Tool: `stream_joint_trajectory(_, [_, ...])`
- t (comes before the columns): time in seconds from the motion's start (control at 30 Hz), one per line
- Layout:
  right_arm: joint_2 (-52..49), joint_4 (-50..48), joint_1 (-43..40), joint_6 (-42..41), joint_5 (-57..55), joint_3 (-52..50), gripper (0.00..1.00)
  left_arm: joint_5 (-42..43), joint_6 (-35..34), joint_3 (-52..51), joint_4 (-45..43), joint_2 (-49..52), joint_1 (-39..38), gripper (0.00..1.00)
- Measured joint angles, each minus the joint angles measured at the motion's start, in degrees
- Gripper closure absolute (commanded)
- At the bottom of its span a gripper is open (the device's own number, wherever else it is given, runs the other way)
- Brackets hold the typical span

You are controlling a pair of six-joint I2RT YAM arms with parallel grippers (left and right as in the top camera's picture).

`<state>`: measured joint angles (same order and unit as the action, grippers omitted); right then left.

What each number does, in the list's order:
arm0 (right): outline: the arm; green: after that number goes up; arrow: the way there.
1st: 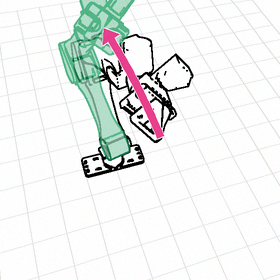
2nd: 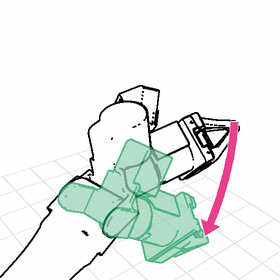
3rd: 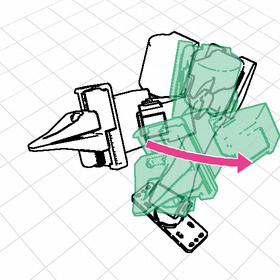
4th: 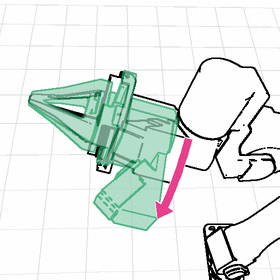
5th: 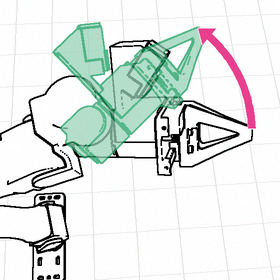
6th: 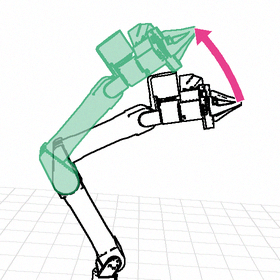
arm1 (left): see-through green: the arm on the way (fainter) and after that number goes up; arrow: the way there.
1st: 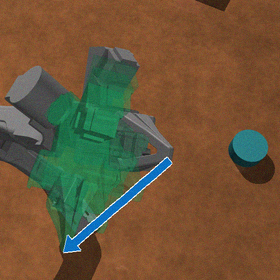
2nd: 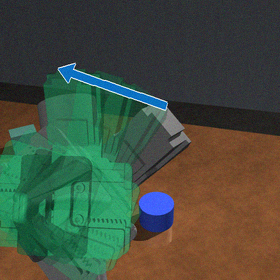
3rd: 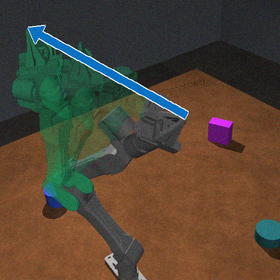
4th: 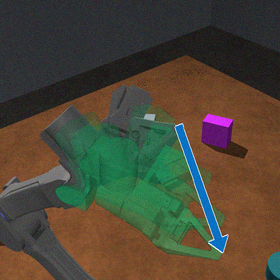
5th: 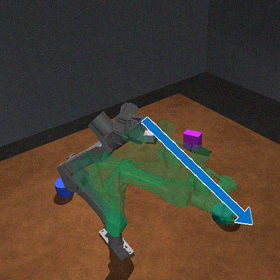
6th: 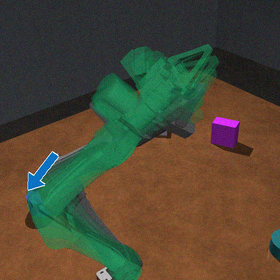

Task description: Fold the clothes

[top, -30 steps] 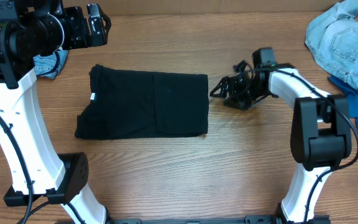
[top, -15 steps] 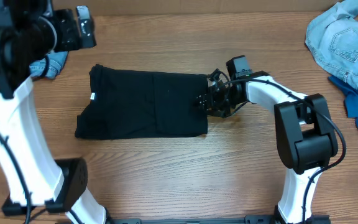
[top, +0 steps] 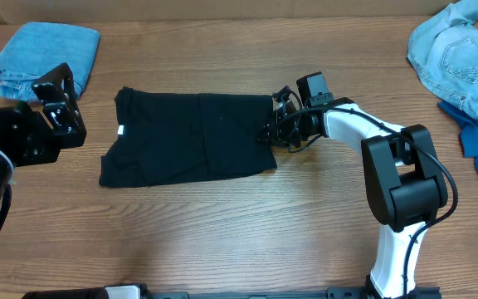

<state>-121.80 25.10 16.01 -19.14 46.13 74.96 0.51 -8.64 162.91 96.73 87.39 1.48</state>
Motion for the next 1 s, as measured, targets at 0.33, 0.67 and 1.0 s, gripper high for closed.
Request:
stream_joint_trajectory(0.33, [0.59,2.80,-0.26,-1.46,-2.75,-0.04,0.96,-0.22,-0.02,-0.55,0.04,2.86,0.00,0.00])
stream_joint_trajectory(0.67, [8.31,12.02,-6.80,2.36,-9.07,-0.09,0.96,-0.35,-0.24,-0.55,0.02,2.91,0.00,0.00])
stream_joint_trajectory(1.0, [8.55,24.00,-11.47,8.68,-14.25,4.15,0.96,-0.35,-0.24,-0.55,0.04,3.96,0.00,0.00])
